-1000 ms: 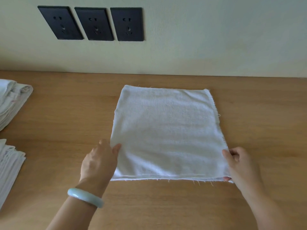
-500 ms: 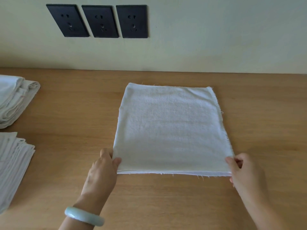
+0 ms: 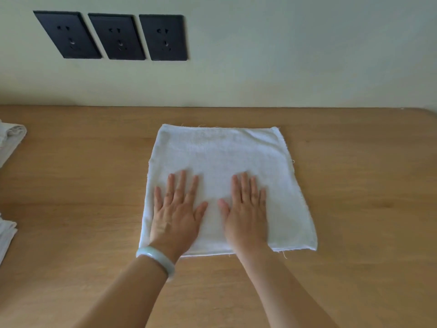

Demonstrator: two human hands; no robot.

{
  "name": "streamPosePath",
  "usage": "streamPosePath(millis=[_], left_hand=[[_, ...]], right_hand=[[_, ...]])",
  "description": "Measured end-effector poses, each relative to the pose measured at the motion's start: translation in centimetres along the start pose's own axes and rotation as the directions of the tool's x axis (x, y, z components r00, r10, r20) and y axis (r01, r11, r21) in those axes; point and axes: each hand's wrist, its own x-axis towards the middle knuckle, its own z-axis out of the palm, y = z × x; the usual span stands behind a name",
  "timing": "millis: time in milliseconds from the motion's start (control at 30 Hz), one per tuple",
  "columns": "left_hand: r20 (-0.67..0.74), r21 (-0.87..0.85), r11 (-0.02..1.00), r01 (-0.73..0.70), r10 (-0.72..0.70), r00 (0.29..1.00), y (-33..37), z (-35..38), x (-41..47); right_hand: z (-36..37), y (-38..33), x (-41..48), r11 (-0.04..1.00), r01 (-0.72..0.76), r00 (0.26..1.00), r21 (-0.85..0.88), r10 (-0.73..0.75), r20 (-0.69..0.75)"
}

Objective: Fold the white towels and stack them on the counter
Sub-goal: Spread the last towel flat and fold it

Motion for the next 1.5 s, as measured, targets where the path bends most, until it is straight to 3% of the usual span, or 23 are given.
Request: streamPosePath(millis=[167,333,400,467,600,667,767,867,933,1000,1067,1133,1200,1333,1500], left_hand=[[-0.056,0.004,0.998,0.069,-0.069,0.996,-2.3,0.8,-2.3],[-0.059,-0.008,0.998,0.059,-0.059,0.996,-1.9,0.3,-2.7],[-0.074,-0.003,0.999,0.036,-0.036,0.997,-2.0,-0.2,-1.0],[-0.093,-0.011,1.0,0.016,-0.017,0.996,-2.2,-0.5,1.4],[-0.044,0.03,1.0,0.007,-0.006,0.999,-2.6,-0.6,5.9],[-0.023,0.013,1.0,0.01,-0.009,1.0,-3.4,-0.4,6.8],[-0.036,0.028,1.0,-0.011,0.012,0.999,-4.4,-0.3,6.6],[-0.033,0.024,1.0,-0.014,0.014,0.999,-4.3,-0.6,7.0],[-0.033,0.042,0.999,-0.005,0.007,0.999,-3.6,-1.1,8.3],[-0.063,0.086,0.996,-0.013,0.019,0.998,-3.1,-1.7,10.3],[-0.041,0.132,0.99,-0.039,0.045,0.998,-2.8,-1.8,12.3],[0.04,0.136,0.989,-0.051,0.046,0.998,-2.8,-1.6,14.0],[0.076,0.137,0.99,-0.015,0.004,0.997,-3.6,-1.4,14.9],[0.014,0.058,0.99,0.13,-0.131,0.991,-6.4,-1.5,14.4],[0.025,0.026,0.98,0.199,-0.2,0.979,-7.4,-1.9,14.1]], right_hand=[[-0.6,6.5,-3.7,0.979,-0.188,0.982,-0.085,0.189,0.015],[-3.9,8.2,-2.6,0.958,-0.265,0.962,-0.107,0.27,0.038],[-4.9,6.7,0.0,0.984,-0.176,0.984,-0.004,0.176,0.017],[-4.5,4.7,3.5,0.998,0.03,0.998,0.06,-0.032,0.045],[-2.2,2.5,10.3,0.96,0.272,0.944,0.061,-0.279,0.178],[-1.1,4.7,12.8,0.963,0.271,0.945,0.007,-0.267,0.187],[-1.0,9.7,15.1,0.995,0.055,0.993,-0.082,-0.046,0.105],[-2.1,11.2,16.0,0.988,-0.055,0.986,-0.145,0.077,0.15],[-2.6,9.6,15.9,0.988,0.025,0.998,-0.151,-0.015,0.066],[-2.6,7.1,15.5,0.972,0.21,0.978,-0.111,-0.207,0.036],[-1.8,4.6,15.3,0.938,0.341,0.937,-0.063,-0.334,0.108],[-0.9,3.4,15.5,0.924,0.382,0.91,-0.028,-0.37,0.184],[-0.3,4.2,16.2,0.939,0.341,0.926,-0.032,-0.33,0.182],[-1.1,8.5,17.1,0.984,0.121,0.986,-0.134,-0.104,0.131],[-1.6,10.9,17.2,0.987,-0.011,0.989,-0.159,0.034,0.142]])
